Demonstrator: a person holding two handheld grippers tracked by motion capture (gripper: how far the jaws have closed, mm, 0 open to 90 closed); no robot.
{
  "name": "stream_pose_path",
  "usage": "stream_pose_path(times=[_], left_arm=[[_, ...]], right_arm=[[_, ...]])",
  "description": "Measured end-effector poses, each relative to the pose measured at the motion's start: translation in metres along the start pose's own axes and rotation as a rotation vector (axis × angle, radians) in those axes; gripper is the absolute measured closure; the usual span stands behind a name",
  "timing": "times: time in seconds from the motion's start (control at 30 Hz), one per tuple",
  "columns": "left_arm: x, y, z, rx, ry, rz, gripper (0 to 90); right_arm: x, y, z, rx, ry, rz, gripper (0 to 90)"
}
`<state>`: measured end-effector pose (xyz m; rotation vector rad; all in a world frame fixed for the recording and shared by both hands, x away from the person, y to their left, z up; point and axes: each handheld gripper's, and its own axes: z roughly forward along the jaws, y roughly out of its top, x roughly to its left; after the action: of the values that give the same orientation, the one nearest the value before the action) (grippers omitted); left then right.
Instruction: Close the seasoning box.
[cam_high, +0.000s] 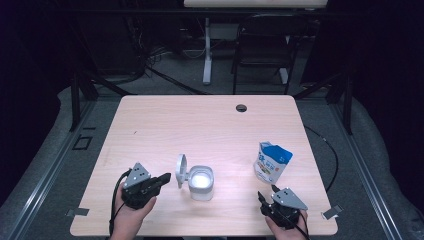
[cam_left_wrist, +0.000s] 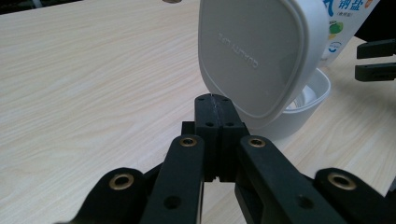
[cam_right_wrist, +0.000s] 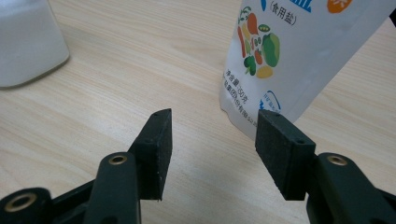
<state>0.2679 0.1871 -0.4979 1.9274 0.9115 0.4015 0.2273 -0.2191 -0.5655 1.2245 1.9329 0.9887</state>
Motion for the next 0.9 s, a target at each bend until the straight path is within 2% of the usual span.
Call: stream_pose_path(times=[0.63,0.9], left_arm=[[-0.006,0.006,0.005,-0.003,-0.011,0.013,90.0],[-0.011,0.008,0.008,0.004,-0.015,0.035,90.0]], right_arm=[[0.002,0.000,0.001,0.001,0.000,0.005,46.4],[0.003,0.000,0.001,0.000,0.006,-0.002,46.4]])
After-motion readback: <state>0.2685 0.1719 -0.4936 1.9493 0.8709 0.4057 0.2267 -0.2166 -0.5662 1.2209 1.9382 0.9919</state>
